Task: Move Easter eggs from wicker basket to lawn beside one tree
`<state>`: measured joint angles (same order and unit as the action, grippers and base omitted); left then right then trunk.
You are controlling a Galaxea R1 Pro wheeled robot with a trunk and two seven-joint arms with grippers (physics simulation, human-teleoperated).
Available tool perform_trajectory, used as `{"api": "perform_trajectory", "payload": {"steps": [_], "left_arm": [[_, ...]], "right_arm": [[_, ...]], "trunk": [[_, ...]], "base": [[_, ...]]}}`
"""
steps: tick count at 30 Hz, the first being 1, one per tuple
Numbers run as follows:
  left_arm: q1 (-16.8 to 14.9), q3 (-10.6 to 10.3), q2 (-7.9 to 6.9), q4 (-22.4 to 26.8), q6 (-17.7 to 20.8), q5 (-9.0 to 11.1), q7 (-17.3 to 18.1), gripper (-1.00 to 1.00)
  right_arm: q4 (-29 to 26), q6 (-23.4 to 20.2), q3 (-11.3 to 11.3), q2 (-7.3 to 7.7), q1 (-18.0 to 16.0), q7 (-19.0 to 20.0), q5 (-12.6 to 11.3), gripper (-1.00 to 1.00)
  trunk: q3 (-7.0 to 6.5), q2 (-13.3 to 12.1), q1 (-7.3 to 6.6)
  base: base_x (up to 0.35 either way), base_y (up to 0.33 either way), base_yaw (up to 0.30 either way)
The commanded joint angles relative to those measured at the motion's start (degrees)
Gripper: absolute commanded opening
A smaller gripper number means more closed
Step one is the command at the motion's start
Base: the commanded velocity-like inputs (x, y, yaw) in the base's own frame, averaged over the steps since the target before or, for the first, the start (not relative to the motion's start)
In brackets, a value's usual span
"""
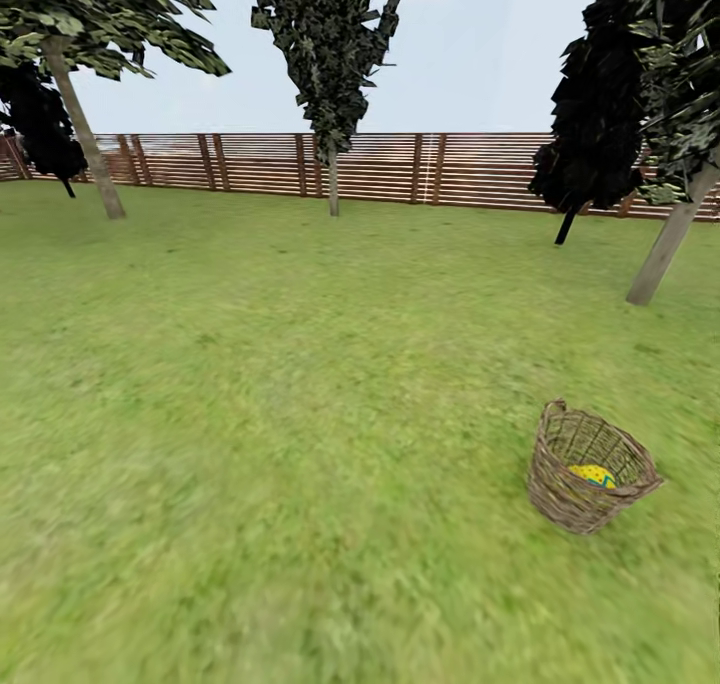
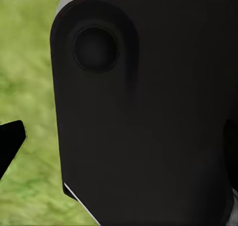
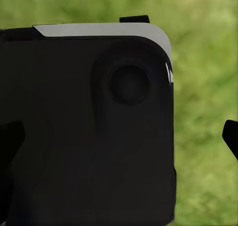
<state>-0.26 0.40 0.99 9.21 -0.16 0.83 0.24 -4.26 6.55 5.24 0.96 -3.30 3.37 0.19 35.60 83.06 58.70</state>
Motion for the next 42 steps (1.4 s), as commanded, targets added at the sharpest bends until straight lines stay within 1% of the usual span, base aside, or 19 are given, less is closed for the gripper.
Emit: {"api": "perform_trajectory", "payload": {"steps": [1, 16, 42], "left_arm": [[-0.01, 0.04, 0.0, 0.0, -0.02, 0.07, 0.02, 1.0], [-0.01, 0.11, -0.1, -0.08, -0.02, 0.14, 0.02, 1.0], [-0.01, 0.13, -0.11, -0.16, -0.05, 0.14, 0.02, 1.0]], "right_arm": [[0.08, 0.22, 0.47, 0.01, -0.04, 0.34, 0.04, 1.0], [0.13, 0.22, 0.47, 0.21, -0.04, 0.46, 0.15, 1.0], [0.05, 0.22, 0.46, 0.11, -0.04, 0.67, 0.34, 1.0]], "trunk": [[0.05, 0.02, 0.03], [0.05, 0.02, 0.03], [0.05, 0.02, 0.03]], "base": [[0.315, 0.082, -0.218], [0.315, 0.081, -0.271], [0.315, 0.086, -0.286]]}}
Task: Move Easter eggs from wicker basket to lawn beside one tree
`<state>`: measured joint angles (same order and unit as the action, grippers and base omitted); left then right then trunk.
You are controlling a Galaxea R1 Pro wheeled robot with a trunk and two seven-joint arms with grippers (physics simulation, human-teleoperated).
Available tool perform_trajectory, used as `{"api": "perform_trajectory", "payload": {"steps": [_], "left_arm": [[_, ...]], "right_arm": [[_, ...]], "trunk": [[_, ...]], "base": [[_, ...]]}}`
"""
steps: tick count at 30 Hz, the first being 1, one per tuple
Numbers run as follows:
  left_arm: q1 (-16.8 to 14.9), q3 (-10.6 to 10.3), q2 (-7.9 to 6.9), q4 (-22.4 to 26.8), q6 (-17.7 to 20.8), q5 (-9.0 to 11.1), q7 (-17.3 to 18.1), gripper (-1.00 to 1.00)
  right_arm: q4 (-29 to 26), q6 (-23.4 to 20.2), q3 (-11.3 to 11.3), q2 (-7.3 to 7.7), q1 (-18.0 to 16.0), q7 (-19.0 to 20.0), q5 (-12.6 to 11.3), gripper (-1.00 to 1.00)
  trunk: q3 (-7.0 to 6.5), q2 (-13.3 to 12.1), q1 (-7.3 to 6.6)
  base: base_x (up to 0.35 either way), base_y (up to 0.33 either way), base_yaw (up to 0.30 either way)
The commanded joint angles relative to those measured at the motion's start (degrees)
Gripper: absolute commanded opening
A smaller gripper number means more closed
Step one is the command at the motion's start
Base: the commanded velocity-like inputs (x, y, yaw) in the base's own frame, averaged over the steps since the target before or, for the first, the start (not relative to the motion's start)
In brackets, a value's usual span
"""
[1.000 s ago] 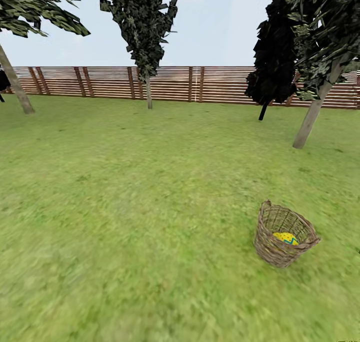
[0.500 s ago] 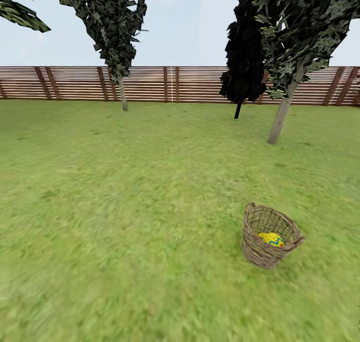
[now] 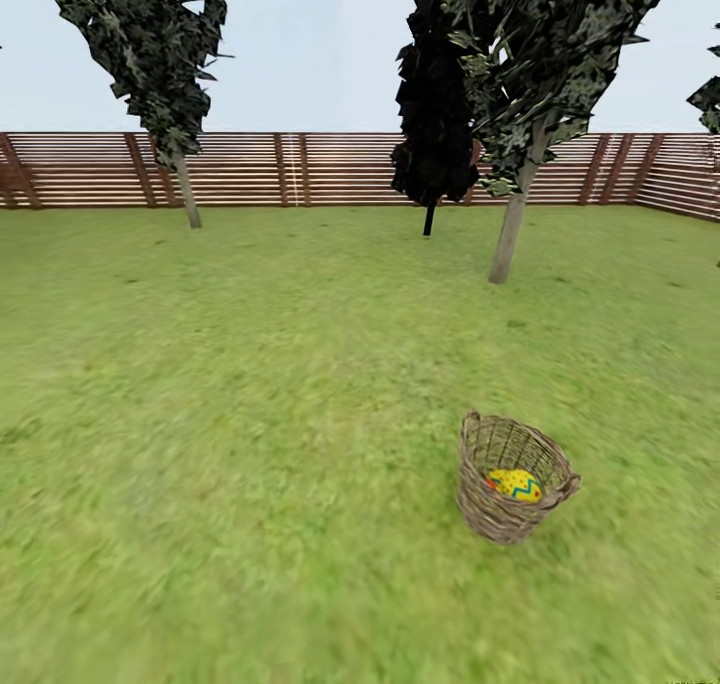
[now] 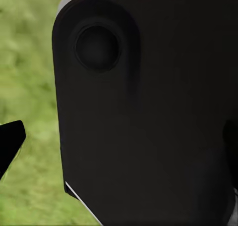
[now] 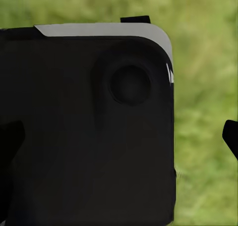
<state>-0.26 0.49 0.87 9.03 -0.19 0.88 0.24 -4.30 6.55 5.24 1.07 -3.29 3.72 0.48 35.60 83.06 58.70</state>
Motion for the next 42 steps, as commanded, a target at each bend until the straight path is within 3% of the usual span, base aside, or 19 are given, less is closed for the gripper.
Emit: {"api": "perform_trajectory", "payload": {"steps": [1, 42], "left_arm": [[0.0, 0.05, 0.01, 0.03, -0.04, 0.09, 0.02, 1.0], [0.0, 0.09, -0.02, 0.04, -0.07, 0.09, 0.02, 1.0]], "right_arm": [[0.08, 0.25, 0.47, 0.03, -0.05, 0.33, 0.05, 1.0], [0.08, 0.31, 0.46, 0.07, -0.05, 0.35, 0.14, 1.0]], "trunk": [[0.05, 0.02, 0.03], [-1.13, 0.02, 0.03]], "base": [[0.315, 0.087, -0.286], [0.315, 0.088, -0.286]]}}
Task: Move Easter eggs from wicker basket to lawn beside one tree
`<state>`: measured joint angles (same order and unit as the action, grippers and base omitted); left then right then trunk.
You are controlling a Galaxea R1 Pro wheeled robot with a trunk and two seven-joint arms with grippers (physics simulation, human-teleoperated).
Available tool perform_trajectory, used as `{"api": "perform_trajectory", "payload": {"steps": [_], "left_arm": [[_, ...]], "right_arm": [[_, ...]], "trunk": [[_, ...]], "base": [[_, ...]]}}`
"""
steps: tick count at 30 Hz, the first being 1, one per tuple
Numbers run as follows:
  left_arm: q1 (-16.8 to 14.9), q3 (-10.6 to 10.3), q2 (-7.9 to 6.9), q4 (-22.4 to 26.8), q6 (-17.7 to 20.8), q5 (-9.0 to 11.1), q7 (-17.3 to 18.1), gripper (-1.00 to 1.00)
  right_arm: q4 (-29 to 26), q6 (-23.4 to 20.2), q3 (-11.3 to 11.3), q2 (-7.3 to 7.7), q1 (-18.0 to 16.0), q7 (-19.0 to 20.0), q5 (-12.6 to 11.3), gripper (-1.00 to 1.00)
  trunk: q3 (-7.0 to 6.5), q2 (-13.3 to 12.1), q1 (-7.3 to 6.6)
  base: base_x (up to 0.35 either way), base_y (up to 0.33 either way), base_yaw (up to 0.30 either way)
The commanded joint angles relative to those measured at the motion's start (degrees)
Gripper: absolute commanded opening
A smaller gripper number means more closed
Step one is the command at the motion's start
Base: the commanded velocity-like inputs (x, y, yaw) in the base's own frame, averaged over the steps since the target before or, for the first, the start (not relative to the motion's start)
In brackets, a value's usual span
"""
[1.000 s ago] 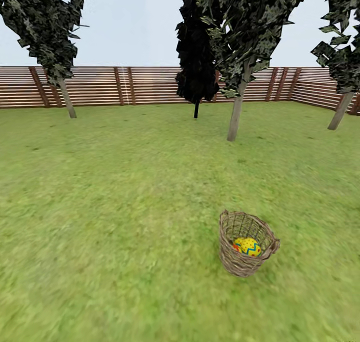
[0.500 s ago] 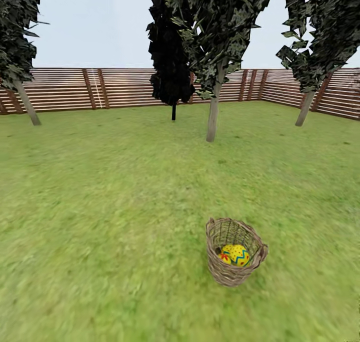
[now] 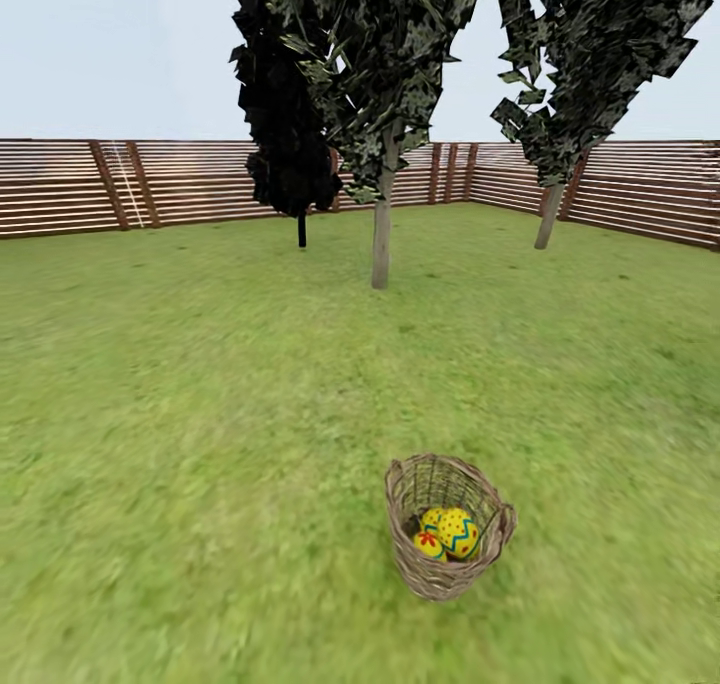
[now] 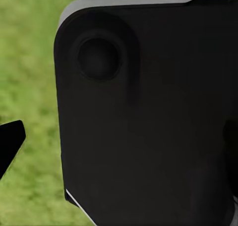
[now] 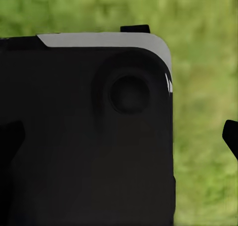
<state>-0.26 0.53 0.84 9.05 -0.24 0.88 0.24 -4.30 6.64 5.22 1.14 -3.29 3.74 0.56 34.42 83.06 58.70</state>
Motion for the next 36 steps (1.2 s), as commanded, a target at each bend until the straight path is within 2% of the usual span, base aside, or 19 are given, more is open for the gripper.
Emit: {"api": "perform_trajectory", "payload": {"steps": [1, 7, 13, 19, 36], "left_arm": [[0.0, 0.07, -0.06, 0.06, -0.03, 0.09, 0.02, 1.0], [0.0, 0.08, -0.12, 0.14, -0.09, 0.09, 0.02, 1.0], [0.0, 0.07, -0.12, 0.11, -0.03, 0.09, 0.01, 1.0], [0.0, 0.05, -0.13, 0.02, -0.03, 0.09, 0.02, 1.0], [0.0, 0.09, -0.36, 0.01, -0.03, 0.09, 0.02, 1.0]], "right_arm": [[0.08, 0.22, 0.46, 0.01, -0.05, 0.33, 0.06, 1.0], [0.08, 0.22, 0.48, 0.01, -0.05, 0.31, 0.06, 1.0], [0.08, 0.22, 0.45, 0.01, -0.05, 0.31, 0.13, 1.0], [0.08, 0.22, 0.46, 0.01, -0.05, 0.33, 0.14, 1.0], [0.08, 0.22, 0.45, 0.01, -0.05, 0.31, 0.08, 1.0]], "trunk": [[0.01, 0.02, 0.03], [-0.23, 0.02, 0.03], [-0.47, 0.02, 0.03], [-0.71, 0.02, 0.03], [-1.4, 0.02, 0.03]], "base": [[0.315, 0.103, -0.286], [0.268, 0.118, -0.286], [0.041, 0.05, -0.286], [0.096, 0.226, -0.286], [0.237, 0.193, -0.286]]}}
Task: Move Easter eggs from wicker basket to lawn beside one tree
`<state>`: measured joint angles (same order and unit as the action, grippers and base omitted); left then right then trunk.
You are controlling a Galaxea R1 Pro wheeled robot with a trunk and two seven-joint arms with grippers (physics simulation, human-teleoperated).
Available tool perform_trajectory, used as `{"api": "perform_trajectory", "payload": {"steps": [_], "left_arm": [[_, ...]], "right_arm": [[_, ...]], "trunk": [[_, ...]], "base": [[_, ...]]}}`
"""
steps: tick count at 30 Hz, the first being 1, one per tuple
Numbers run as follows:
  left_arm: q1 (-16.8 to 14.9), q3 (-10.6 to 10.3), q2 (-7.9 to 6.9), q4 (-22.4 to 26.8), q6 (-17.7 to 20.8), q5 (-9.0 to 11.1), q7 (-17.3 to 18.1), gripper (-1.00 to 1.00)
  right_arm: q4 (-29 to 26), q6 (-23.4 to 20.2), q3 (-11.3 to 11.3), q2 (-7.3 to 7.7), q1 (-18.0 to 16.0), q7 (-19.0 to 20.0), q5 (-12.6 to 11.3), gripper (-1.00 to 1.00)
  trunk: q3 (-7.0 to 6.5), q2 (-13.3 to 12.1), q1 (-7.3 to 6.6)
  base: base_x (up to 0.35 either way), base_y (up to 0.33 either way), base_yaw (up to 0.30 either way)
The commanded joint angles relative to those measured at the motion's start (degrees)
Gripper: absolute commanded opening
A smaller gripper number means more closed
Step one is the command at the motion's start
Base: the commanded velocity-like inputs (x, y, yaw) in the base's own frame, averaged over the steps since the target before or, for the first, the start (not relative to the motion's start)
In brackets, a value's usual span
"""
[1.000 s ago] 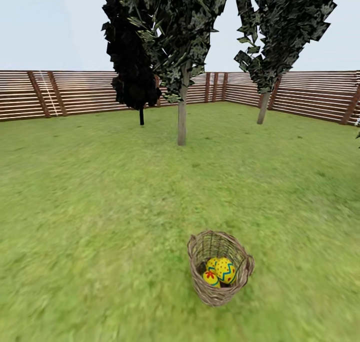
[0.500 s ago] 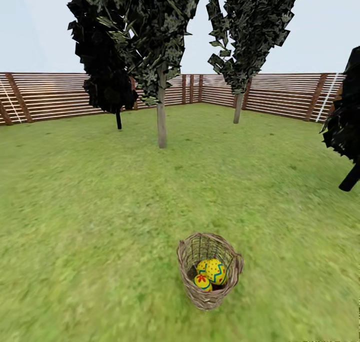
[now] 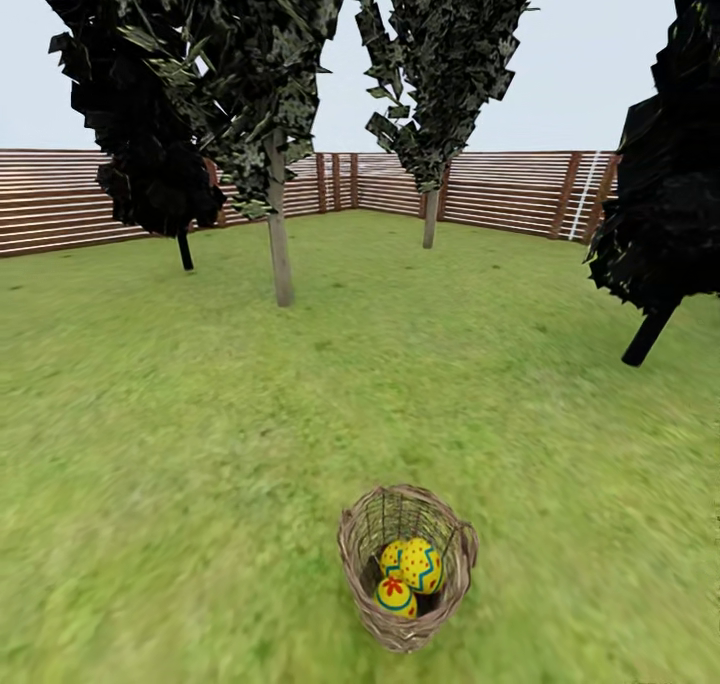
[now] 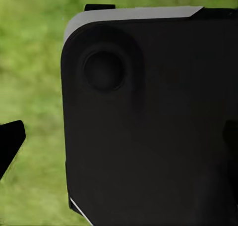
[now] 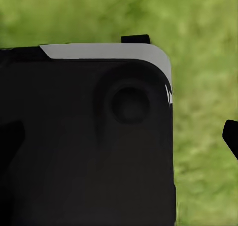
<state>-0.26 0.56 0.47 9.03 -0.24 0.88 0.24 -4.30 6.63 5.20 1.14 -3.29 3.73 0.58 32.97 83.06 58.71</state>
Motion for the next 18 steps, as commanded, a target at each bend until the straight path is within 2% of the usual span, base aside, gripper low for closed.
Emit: {"api": "perform_trajectory", "payload": {"steps": [1, 7, 10, 11, 16, 18], "left_arm": [[-0.01, 0.05, -0.01, 0.02, -0.03, 0.09, 0.02, 1.0], [-0.01, -0.06, 0.18, 0.02, -0.08, 0.0, 0.02, 1.0], [-0.01, -0.12, 0.41, 0.02, -0.07, -0.07, 0.02, 1.0], [-0.01, -0.11, 0.41, 0.02, -0.07, -0.08, 0.02, 1.0], [-0.01, -0.07, 0.52, 0.02, -0.05, -0.08, 0.02, 1.0], [-0.01, -0.18, 1.09, 0.05, -0.08, -0.1, 0.09, 1.0]], "right_arm": [[0.08, 0.2, 0.46, -0.01, -0.05, 0.31, 0.0, 1.0], [0.08, -0.16, 0.21, 0.12, -0.05, 0.09, -0.04, 1.0], [0.14, -0.32, -1.2, -0.06, -0.05, 0.01, 2.28, 1.0], [0.11, -0.08, -2.01, -0.13, -0.05, -0.03, 4.27, 1.0], [0.08, 0.02, -2.11, 0.0, -0.05, -0.04, 4.88, 1.0], [0.14, 0.04, -2.21, 0.05, -0.05, 0.23, 4.95, 1.0]], "trunk": [[0.02, 0.02, 0.02], [-0.04, 0.02, 0.02], [-0.04, 0.02, 0.02], [-0.04, 0.02, 0.02], [-0.04, 0.02, 0.02], [-0.04, 0.02, 0.02]], "base": [[0.247, 0.19, -0.207], [0.248, 0.19, -0.059], [0.132, 0.096, -0.005], [0.026, 0.019, -0.001], [0.007, 0.005, 0.0], [0.0, 0.0, 0.0]]}}
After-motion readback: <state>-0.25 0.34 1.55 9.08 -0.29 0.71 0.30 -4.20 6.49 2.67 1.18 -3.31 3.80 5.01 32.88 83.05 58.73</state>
